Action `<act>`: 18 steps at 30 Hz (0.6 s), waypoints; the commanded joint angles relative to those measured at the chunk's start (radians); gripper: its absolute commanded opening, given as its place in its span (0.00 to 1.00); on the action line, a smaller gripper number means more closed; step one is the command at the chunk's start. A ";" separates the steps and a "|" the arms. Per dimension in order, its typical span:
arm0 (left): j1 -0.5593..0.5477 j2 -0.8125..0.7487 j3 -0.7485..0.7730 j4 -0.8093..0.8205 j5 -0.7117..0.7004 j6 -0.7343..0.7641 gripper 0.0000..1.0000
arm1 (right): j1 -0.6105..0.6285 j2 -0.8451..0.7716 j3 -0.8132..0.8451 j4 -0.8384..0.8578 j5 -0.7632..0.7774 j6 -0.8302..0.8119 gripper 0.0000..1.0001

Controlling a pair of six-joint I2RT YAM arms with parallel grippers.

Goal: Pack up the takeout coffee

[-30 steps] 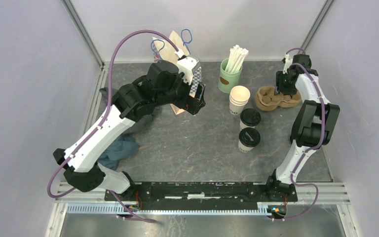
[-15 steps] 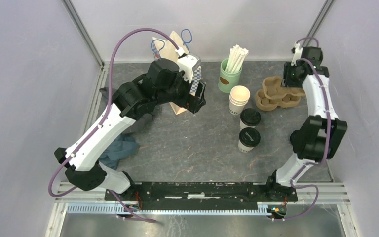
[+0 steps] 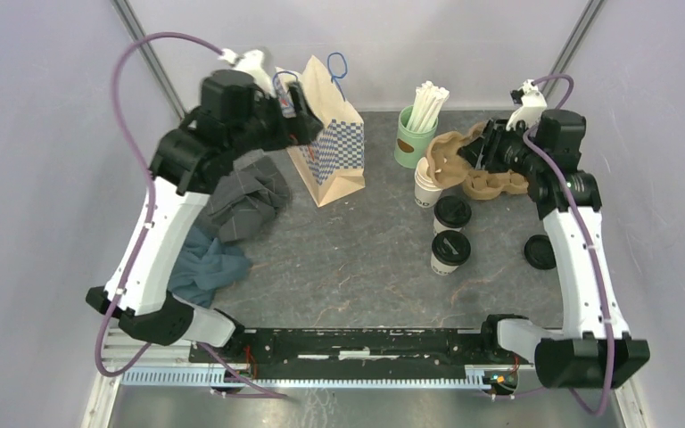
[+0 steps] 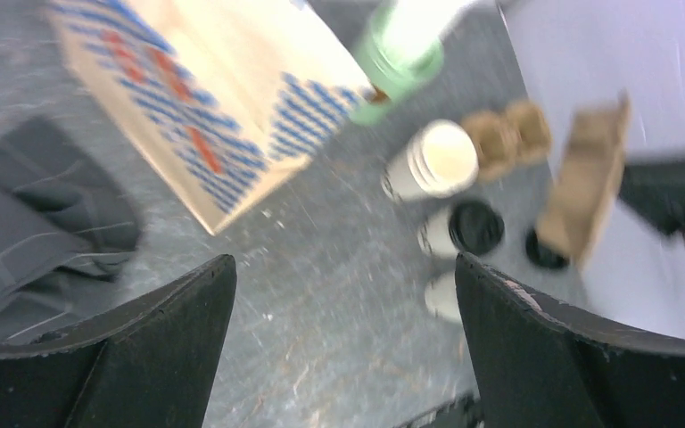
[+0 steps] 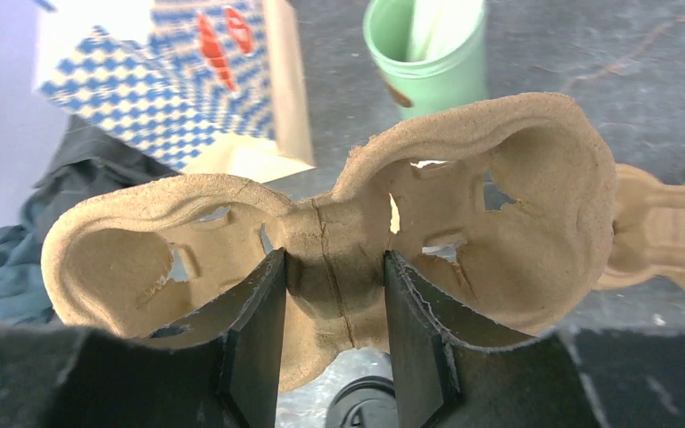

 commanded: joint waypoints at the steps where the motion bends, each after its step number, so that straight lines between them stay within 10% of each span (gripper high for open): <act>1: 0.132 0.015 0.110 0.006 -0.019 -0.145 0.98 | 0.022 -0.101 -0.050 0.070 -0.112 0.108 0.43; 18: 0.306 0.455 0.274 0.074 -0.232 -0.319 0.89 | 0.170 -0.145 -0.033 -0.018 -0.139 0.048 0.43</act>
